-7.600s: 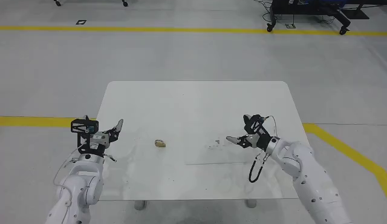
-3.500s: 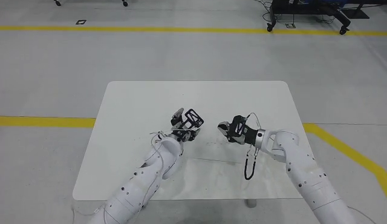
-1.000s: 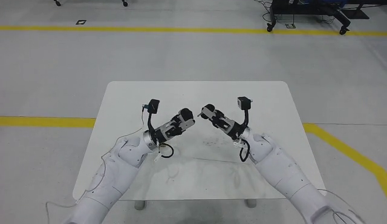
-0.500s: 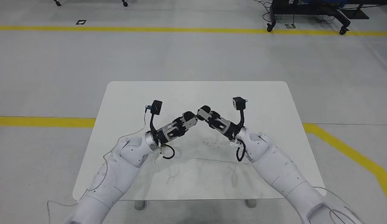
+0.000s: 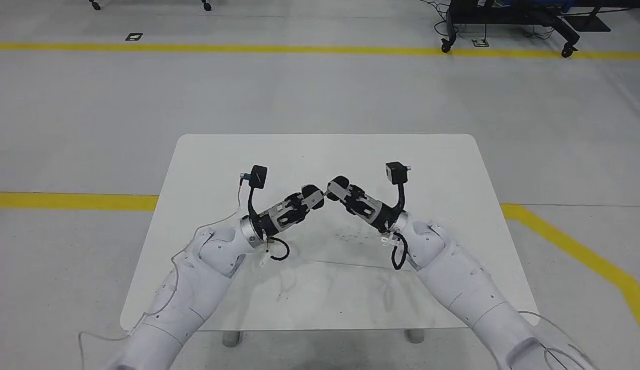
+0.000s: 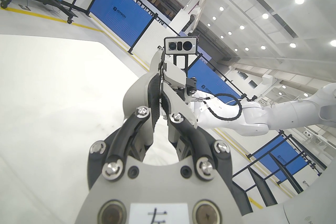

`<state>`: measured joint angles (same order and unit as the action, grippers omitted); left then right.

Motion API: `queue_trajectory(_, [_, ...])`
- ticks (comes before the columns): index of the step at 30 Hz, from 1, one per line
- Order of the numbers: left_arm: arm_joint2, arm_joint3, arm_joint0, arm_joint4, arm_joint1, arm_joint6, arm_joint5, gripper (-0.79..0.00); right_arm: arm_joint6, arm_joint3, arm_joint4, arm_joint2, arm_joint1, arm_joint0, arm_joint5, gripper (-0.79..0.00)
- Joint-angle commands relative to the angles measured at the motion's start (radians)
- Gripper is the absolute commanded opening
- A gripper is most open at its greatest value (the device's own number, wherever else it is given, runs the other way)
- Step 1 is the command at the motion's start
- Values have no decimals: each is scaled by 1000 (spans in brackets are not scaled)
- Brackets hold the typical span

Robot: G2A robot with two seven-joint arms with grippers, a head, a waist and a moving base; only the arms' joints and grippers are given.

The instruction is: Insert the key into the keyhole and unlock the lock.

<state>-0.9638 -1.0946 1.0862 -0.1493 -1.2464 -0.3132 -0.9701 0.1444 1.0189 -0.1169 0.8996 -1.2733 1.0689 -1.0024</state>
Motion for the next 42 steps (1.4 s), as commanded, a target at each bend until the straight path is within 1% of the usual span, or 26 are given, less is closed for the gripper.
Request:
queue_trajectory(1, [1, 1, -1, -1, -1, 0, 3, -785, 1, 1, -4, 3, -1, 2, -1, -785])
queue_trajectory(3, [2, 2, -2, -3, -1, -5, 3, -785, 2, 3, -5, 6, -2, 4, -3, -785])
queue_trajectory(4, [3, 2, -3, -3, -1, -7, 3, -742, 3, 3, -6, 7, -2, 4, -3, -785])
queue_trajectory(5, [3, 3, -4, -2, -2, -10, 2, -671, 5, 3, -7, 8, -3, 5, -3, -785])
queue_trajectory(6, [4, 4, -5, 0, -2, -13, 2, -643, 6, 3, -7, 10, -3, 5, -3, -785])
queue_trajectory(11, [7, 10, -9, 15, -3, -27, -2, -600, 11, 6, -10, 16, -5, 8, -4, -785])
queue_trajectory(13, [8, 13, -11, 18, -3, -32, -3, -594, 13, 8, -10, 18, -6, 8, -5, -785])
queue_trajectory(15, [8, 15, -13, 21, -4, -36, -4, -606, 17, 8, -11, 19, -7, 9, -5, -785])
queue_trajectory(17, [9, 18, -15, 24, -4, -39, -4, -665, 21, 8, -11, 20, -9, 8, -2, -785])
queue_trajectory(19, [9, 21, -17, 26, -4, -43, -2, -785, 25, 8, -10, 20, -10, 8, -3, -785])
queue_trajectory(27, [13, 29, -25, 40, -5, -70, 1, -785, 32, 6, -18, 26, -14, 8, -6, -785])
queue_trajectory(28, [13, 31, -26, 42, -5, -71, 1, -785, 33, 5, -22, 28, -14, 8, -6, -727])
queue_trajectory(29, [12, 32, -27, 44, -4, -72, 1, -785, 33, 4, -27, 30, -14, 7, -6, -419])
queue_trajectory(30, [9, 33, -27, 45, -4, -71, 0, -785, 31, 4, -33, 32, -14, 8, -5, 0])
queue_trajectory(42, [-21, 26, -16, 51, 4, -65, -23, -785, 14, 7, -55, 41, -16, 13, -6, 0])
